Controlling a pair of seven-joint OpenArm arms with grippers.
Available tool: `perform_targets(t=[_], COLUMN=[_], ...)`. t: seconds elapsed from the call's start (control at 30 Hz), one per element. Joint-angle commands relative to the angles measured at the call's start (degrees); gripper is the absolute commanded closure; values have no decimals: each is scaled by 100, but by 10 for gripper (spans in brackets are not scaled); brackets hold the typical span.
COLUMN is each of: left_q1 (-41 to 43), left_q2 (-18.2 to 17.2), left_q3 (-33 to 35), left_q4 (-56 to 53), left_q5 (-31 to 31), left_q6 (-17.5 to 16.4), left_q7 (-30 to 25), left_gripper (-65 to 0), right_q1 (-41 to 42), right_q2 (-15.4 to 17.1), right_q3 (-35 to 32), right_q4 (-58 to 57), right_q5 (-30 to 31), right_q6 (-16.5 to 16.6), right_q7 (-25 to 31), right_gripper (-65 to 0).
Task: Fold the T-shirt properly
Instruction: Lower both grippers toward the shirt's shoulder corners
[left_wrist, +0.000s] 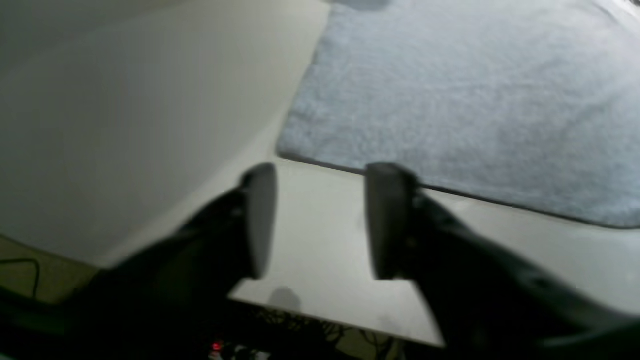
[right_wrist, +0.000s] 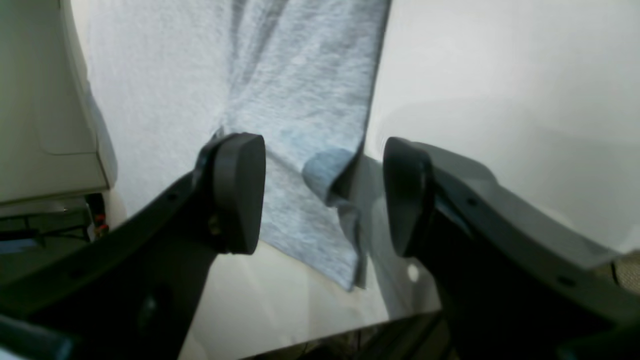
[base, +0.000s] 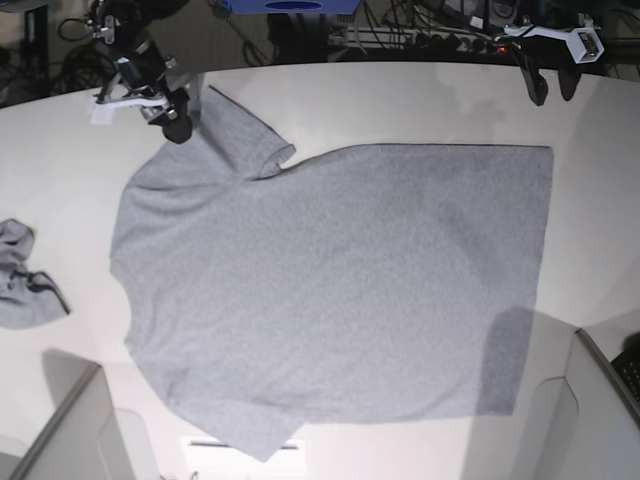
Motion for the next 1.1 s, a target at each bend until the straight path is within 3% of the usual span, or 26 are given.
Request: perform_targets(t=[0.0,0.2,0.27,0.43,0.63,0.73,0.8,0.93,1.07], left_q1=[80,-25,-69,-262,-596,-781,-992,-1502,-2003], left_q2=[-35,-26,-17,-87,-439,-474,-501,-369,9], left_q3=[-27,-36,-54,-45,-1,-107,-361,-933,-1733], left_q4=[72,72,-33,-481,-1106,-1141,-1158,-1325,-1563], left_q5=[-5,-31,-93,-1394,-2132,-2502,-2739,-2871,-2836], left_q6=[-18,-62,-309,-942,-1109,-1117,-1135,-1478,-1522], left_q7=[-151,-142,-133,-124,-89,588,1186,2399,3489], left_gripper=[-341,-369,-369,-369,-369,-370,-370,-370,-370], right_q1=[-69,-16,72,151,204,195,204,221,213], right_q2=[41,32,32,41,50,59,67,76,85], right_q3=[2,-15,-165,-560,-692,-675,-675,-692,-701], right_q4=[72,-60,-262,-500,-526,-526,-526,-526,-526], right_q5=[81,81,81,81,81,81,81,81,81], right_q6=[51,51,51,51,51,51,51,51,51], right_q7=[-25,-368,-394,-394,-386,-386,-386,-394,-403], right_gripper=[-356,-356,-356,-354,-353,-321,-234,-14,0])
